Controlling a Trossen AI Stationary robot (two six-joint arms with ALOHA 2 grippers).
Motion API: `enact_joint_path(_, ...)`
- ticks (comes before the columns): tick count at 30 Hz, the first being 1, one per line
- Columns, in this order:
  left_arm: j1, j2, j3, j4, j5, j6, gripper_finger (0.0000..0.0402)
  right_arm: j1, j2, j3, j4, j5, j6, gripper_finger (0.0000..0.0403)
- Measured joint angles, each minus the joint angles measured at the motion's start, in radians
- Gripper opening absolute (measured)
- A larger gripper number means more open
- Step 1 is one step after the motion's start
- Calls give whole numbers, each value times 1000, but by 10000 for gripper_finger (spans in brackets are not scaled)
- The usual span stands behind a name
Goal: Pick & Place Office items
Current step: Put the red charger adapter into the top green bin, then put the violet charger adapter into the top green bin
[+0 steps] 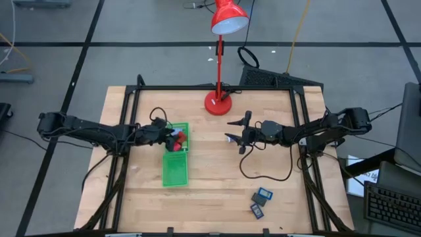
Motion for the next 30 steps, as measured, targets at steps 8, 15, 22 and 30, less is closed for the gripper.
enact_joint_path(8,-15,0,0,-73,-47,-8,245,0,0,0,-1,0,0,212)
enact_joint_path(15,18,0,0,-152,-141,-65,231,0,0,0,-2,0,0,212)
enact_joint_path(22,37,0,0,-121,-137,-57,217,0,0,0,-13,0,0,212)
enact_joint_path(30,37,-50,0,-17,-121,59,219,-30,0,0,-129,-1,142,212)
